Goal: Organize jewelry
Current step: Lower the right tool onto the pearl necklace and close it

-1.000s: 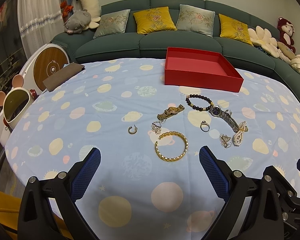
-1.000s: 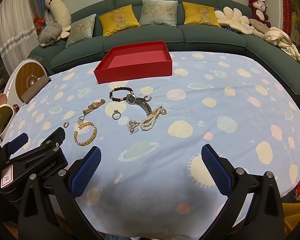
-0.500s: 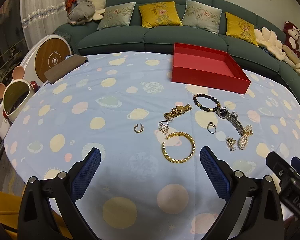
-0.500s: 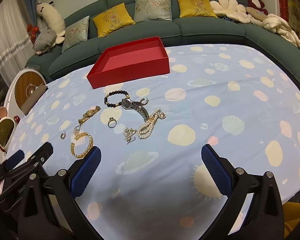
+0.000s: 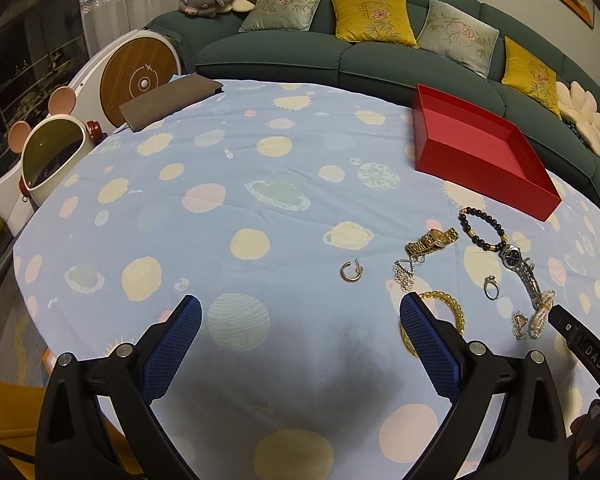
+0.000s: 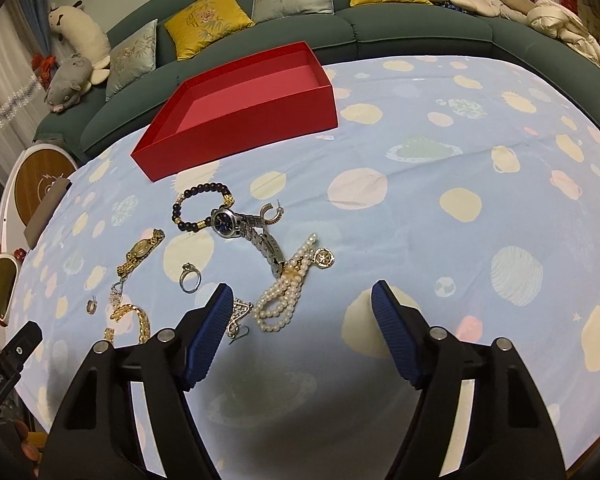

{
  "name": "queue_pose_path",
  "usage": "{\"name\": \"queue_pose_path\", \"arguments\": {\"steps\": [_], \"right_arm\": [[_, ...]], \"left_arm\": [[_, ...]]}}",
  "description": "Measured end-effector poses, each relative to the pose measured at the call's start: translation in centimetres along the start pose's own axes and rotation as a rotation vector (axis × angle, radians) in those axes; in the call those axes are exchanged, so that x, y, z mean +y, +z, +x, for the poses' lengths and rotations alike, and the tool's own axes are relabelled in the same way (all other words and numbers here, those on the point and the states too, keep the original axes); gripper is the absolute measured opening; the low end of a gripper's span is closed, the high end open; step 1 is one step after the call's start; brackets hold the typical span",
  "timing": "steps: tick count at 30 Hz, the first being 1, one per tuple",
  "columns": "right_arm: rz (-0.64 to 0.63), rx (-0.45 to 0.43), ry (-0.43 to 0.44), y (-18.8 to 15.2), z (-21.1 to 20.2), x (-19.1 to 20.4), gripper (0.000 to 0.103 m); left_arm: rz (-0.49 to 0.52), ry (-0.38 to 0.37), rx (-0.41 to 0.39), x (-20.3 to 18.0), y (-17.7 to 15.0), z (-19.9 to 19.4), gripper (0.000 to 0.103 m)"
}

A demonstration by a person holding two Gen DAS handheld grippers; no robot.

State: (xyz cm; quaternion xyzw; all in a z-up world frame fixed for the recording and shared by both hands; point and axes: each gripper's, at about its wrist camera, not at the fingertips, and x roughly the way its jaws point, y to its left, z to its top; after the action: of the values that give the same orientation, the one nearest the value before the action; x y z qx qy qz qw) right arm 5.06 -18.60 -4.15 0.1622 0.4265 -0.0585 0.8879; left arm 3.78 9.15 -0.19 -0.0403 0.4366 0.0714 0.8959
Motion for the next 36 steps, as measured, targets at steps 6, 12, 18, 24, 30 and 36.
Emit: {"name": "queue_pose_path", "arguments": {"steps": [6, 12, 18, 24, 30, 36], "right_arm": [[-0.003, 0.025, 0.019, -0.1, 1.5, -0.2, 0.055], [-0.045, 0.015, 0.0, -0.3, 2.0, 0.2, 0.051], [-0.055, 0.004, -0.013, -0.1, 2.2, -0.2, 0.041], [-0.066, 0.006, -0.019, 0.0, 2.0, -0.8, 0.02], [-0.056, -0.002, 0.012, 0.1, 0.9, -1.7, 0.019], [-0.038, -0.023, 0.043, 0.3, -0.5, -2.6, 0.019]], "left_arm": [[0.019, -0.019, 0.023, -0.5, -0.1, 1.0, 0.098], [0.018, -0.068, 0.037, -1.4, 0.0, 1.5, 0.098], [0.051, -0.075, 0.04, -2.9, -0.1, 2.1, 0.098], [0.076, -0.077, 0.016, -4.0, 0.9, 2.8, 0.098], [0.101, -0.104, -0.015, -5.3, 3.2, 4.0, 0.098], [0.188, -0.175, 0.003, -7.9, 4.1, 6.0, 0.097]]}}
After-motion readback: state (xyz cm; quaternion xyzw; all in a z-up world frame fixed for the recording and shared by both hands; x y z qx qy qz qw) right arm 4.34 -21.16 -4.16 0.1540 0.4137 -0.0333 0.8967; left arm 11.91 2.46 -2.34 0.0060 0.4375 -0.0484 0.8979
